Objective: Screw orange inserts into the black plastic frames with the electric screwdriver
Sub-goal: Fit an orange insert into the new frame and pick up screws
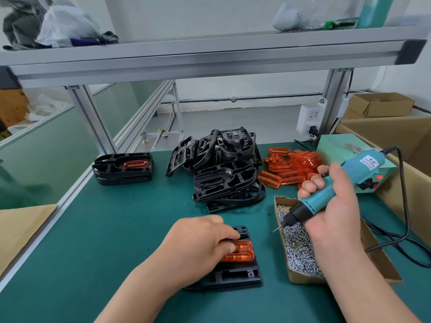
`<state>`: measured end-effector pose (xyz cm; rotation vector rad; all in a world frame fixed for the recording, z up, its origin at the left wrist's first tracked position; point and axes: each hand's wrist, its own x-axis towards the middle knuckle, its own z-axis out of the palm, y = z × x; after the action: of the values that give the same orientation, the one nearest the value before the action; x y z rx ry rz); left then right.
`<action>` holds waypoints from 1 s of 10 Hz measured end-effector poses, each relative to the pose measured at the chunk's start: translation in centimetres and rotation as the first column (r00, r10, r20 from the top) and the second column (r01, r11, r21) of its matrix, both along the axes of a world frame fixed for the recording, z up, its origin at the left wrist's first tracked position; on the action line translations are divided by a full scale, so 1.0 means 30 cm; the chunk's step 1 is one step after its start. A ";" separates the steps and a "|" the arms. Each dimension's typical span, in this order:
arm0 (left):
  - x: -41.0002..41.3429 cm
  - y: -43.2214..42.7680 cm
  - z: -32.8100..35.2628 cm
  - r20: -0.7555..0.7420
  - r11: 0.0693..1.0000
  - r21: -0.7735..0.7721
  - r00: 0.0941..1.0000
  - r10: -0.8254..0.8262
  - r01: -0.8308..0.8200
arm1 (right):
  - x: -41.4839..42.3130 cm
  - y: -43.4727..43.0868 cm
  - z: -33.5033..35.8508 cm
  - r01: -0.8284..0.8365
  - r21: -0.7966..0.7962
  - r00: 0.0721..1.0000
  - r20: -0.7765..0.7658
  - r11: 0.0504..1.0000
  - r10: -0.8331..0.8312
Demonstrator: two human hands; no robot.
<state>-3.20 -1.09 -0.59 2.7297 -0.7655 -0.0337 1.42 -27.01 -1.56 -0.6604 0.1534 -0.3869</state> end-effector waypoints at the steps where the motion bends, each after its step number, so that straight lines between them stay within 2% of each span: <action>1: 0.012 -0.034 0.003 0.002 0.996 0.071 0.998 -0.063 0.062 | -0.001 -0.001 -0.002 -0.002 0.001 1.000 0.000 1.000 0.002; 3: 0.018 -0.069 -0.013 0.052 0.989 0.126 0.995 -0.090 0.083 | -0.001 0.001 0.000 -0.004 -0.001 1.000 0.004 1.000 0.004; 4: 0.014 -0.076 -0.017 0.050 0.999 0.020 0.998 -0.042 0.041 | 0.000 0.001 0.001 -0.005 0.001 1.000 0.007 1.000 0.005; 5: 0.005 -0.071 -0.009 -0.046 0.972 -0.226 0.998 0.051 -0.060 | 0.001 -0.002 -0.003 -0.008 0.011 1.000 0.012 1.000 0.008; 6: 0.010 -0.048 0.008 -0.282 0.831 -0.511 0.956 0.082 -0.221 | 0.004 -0.003 -0.006 -0.011 0.006 1.000 0.018 1.000 0.010; 7: 0.018 -0.022 0.019 -0.462 0.728 -0.570 0.881 0.100 -0.381 | 0.007 -0.003 -0.008 -0.013 0.007 1.000 0.022 1.000 0.013; 8: 0.009 -0.014 0.015 -0.571 0.684 -0.563 0.816 0.083 -0.463 | 0.009 -0.002 -0.011 -0.018 0.006 1.000 0.021 1.000 0.018; 10: -0.003 -0.017 0.024 -0.638 0.602 -0.615 0.770 0.000 -0.509 | 0.010 -0.001 -0.011 -0.011 0.000 1.000 0.011 1.000 0.011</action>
<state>-3.28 -1.61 0.12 1.7860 -0.0909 -0.3778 1.71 -27.04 -1.90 -0.6590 0.1392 -0.3800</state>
